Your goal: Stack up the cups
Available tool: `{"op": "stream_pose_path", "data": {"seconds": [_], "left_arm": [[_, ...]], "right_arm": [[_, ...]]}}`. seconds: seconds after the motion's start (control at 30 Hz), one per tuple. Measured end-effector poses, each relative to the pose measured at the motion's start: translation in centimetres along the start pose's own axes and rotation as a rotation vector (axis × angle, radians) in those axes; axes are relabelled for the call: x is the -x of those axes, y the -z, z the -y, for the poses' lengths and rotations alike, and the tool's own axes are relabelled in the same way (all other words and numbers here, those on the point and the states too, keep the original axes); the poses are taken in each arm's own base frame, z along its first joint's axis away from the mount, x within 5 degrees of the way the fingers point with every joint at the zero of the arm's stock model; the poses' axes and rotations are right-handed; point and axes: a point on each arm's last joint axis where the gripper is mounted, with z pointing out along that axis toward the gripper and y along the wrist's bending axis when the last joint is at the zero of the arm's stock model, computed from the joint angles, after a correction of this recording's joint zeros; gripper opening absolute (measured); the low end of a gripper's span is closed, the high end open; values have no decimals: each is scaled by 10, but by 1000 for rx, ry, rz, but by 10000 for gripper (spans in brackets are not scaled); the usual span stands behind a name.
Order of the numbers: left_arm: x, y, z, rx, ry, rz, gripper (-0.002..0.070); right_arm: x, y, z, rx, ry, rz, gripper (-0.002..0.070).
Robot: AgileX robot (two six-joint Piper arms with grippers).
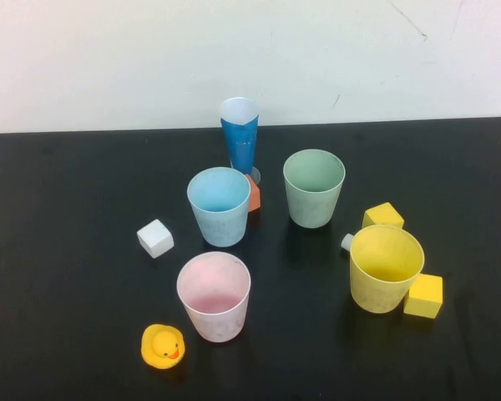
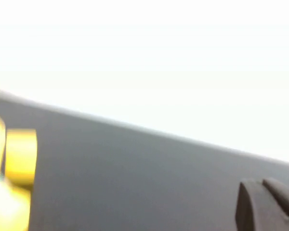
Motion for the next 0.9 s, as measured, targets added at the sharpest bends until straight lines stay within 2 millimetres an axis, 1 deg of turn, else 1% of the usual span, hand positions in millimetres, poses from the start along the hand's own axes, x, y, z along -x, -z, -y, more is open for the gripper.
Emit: {"op": "stream_pose_path", "data": {"seconds": [0.13,0.27,0.33,0.4,0.53,0.63,0.73,0.8,0.9], "left_arm": [[22,3,2,-17,-36,247,-2],[39,9,4,-42,-12,440,-2],[45,12,4,-54,11,516,-2],[51,15,5,-65,26,589,-2],[62,24,6,-84,43,744,-2],[64,27,4,-84,73,785,-2],[68,26,4,-69,74,733,-2],[79,27,5,-61,67,640,-2],[105,38,8,-49,35,527,-2]], "right_arm": [[23,3,2,-25,0,256,-2],[45,12,4,-49,0,514,-2],[51,16,5,-57,2,598,-2],[54,18,5,-61,2,638,-3],[55,18,5,-62,2,647,-2],[59,17,7,-60,5,578,-3],[80,20,15,-70,20,452,-2],[100,28,22,-88,64,394,-2],[125,33,30,-102,139,316,-2]]}}
